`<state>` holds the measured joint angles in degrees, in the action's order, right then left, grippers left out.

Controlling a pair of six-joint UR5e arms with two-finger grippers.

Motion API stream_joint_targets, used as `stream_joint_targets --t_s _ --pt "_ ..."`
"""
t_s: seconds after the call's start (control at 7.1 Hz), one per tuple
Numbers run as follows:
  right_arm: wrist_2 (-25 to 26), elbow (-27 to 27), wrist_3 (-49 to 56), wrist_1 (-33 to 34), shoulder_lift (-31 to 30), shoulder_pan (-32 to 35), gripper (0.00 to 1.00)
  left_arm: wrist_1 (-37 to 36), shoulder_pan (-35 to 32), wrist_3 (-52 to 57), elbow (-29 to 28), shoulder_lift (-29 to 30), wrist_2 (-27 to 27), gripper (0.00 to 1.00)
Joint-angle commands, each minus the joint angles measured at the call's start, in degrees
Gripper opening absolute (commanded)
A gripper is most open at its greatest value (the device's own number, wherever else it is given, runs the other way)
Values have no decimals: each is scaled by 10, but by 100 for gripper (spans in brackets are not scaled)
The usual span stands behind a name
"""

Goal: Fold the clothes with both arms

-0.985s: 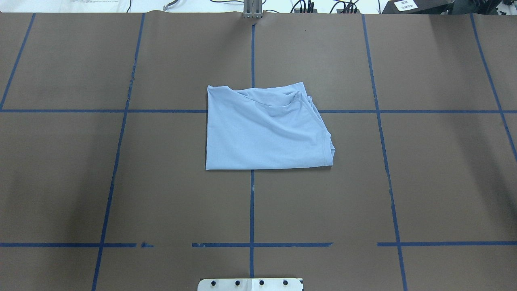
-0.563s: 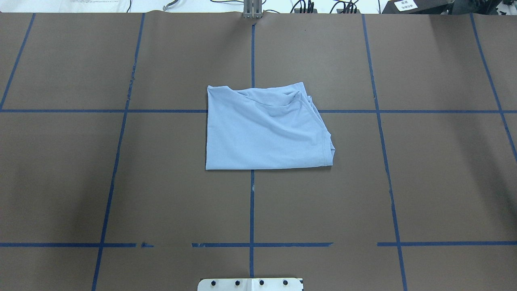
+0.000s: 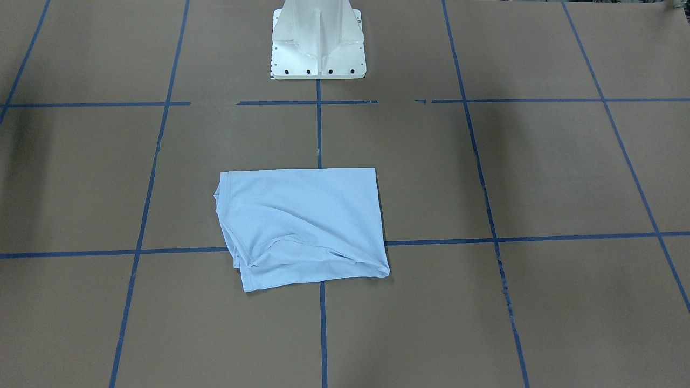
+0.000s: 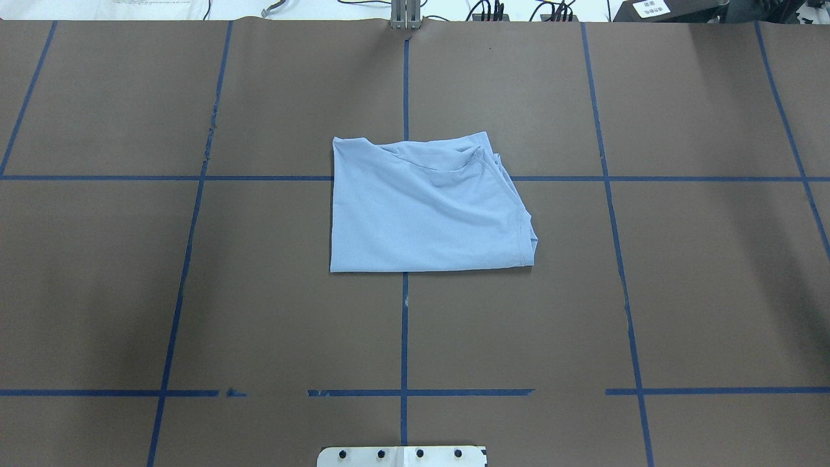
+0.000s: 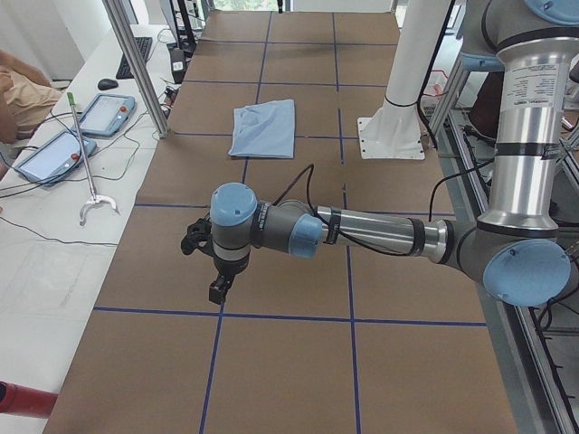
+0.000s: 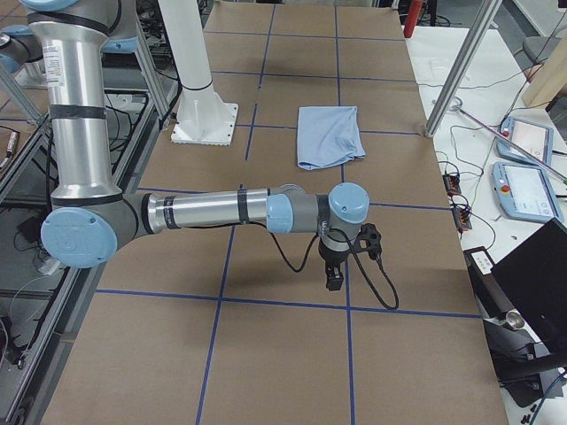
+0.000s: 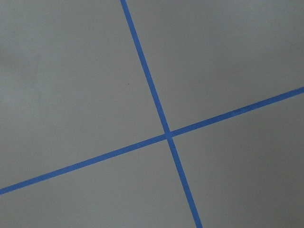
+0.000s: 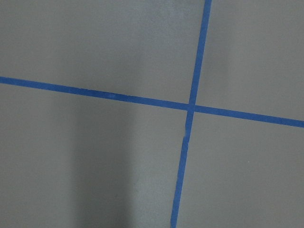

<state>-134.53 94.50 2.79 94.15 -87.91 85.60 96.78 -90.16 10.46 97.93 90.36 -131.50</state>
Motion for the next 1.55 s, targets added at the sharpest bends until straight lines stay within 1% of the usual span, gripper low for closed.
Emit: stream_joint_targets --t_s 0.0,0.14,0.28,0.42,0.56,0.7,0.84,1.41 --pt "-20 -4 -1 1 -8 0 100 -1 -2 0 55 -4 1 100" --pt "-20 -12 0 1 -10 0 100 -2 -2 0 82 -3 1 100" --pt "-20 -12 1 0 -11 0 100 -1 -3 0 93 -2 2 100" --pt "-20 -6 2 -1 -9 0 100 -1 -4 0 96 -2 5 100" --pt "-19 -3 6 -2 -7 0 100 -1 -6 0 100 -3 30 100" --pt "-19 2 7 -15 -9 1 100 -1 -6 0 106 -3 40 100" --pt "-18 -2 2 -40 -13 1 100 -2 -6 -1 106 -4 40 100" --pt "-17 -7 4 -41 -20 0 100 -2 -7 -1 108 -8 37 100"
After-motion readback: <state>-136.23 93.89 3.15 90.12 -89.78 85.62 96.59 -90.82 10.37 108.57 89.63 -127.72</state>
